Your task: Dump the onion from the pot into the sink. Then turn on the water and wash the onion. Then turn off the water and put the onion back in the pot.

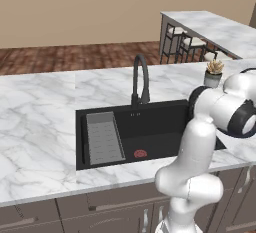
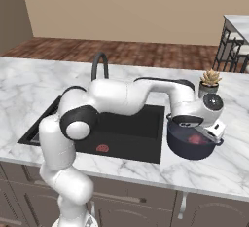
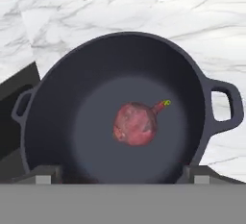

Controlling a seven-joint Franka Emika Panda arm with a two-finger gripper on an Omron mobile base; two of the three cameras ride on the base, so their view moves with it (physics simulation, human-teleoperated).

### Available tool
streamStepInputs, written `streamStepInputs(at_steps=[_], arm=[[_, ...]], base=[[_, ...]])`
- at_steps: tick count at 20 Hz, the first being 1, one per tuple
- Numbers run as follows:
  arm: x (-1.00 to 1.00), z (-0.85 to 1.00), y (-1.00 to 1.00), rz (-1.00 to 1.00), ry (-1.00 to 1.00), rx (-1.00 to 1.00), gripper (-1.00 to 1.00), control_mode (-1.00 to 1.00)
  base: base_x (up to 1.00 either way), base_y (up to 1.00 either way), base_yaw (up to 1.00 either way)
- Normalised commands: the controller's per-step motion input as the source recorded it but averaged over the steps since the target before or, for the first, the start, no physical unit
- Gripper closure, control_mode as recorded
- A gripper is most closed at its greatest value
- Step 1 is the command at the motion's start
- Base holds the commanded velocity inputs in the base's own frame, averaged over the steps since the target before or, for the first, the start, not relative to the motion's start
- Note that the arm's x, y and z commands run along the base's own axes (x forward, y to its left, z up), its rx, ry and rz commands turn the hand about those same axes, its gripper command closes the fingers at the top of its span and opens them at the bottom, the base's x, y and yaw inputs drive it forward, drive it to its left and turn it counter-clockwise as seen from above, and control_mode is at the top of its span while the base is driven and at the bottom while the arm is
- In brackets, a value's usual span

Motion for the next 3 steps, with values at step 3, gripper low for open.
streamStepInputs(at_steps=[3], arm=[[-0.78, 0.87, 0.00, -0.03, 0.00, -0.03, -1.00, -1.00]], base=[[0.00, 0.00, 0.00]])
